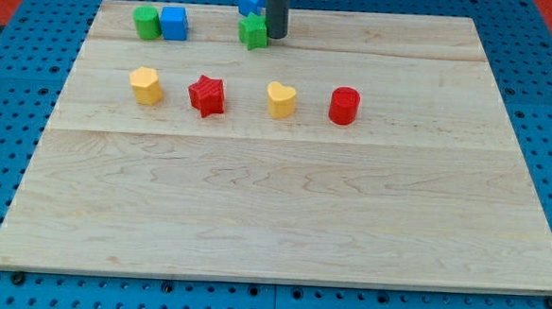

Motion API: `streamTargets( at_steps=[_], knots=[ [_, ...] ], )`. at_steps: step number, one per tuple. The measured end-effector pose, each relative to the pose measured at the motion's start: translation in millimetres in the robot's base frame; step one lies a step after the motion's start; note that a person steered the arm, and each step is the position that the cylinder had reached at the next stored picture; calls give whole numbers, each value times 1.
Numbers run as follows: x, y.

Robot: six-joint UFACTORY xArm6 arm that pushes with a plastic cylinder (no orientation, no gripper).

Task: Point your arm at top left

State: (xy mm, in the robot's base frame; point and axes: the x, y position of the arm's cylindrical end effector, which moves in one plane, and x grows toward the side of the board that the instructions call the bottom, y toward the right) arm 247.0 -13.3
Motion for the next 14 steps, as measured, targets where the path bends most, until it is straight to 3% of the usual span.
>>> streamTargets(
  at_steps=[1,3,4,5,6,11,12,13,14],
  knots=[
    [32,3],
    [3,-10],
    [7,29],
    [7,130],
    [7,173],
    [15,179],
    [83,119],
    [86,-9],
    [64,-80]
  ],
)
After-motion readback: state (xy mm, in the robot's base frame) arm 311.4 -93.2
